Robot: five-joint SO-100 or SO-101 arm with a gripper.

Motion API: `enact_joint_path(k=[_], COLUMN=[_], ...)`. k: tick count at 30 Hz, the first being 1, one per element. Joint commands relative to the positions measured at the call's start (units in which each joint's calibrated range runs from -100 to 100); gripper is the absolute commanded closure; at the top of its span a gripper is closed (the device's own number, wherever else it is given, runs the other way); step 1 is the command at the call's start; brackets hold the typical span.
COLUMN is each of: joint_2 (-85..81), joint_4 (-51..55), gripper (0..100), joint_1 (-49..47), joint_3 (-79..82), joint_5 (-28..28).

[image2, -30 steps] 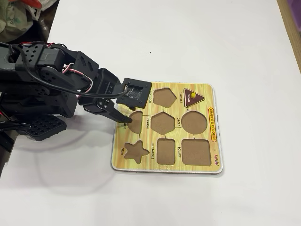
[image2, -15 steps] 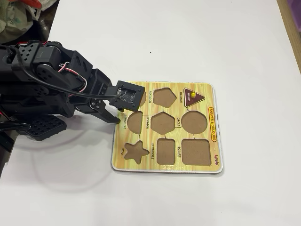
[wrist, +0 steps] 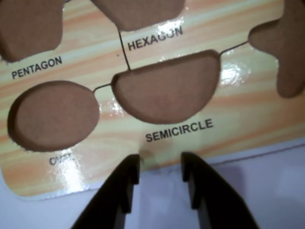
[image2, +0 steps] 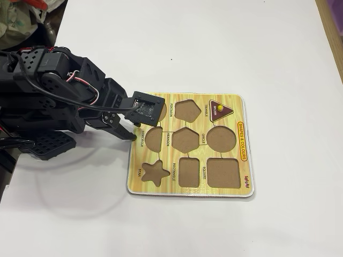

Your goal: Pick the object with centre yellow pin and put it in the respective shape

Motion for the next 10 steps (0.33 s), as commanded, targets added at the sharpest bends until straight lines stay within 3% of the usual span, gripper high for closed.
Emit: enact_joint_path(k=[1,10], joint_2=[0.65,0.65], joint_4=[1.37,1.37], gripper=[89,89], joint_1=[0.6,0.6], joint_3=[0.54,0.54], joint_5=[0.12,0.12])
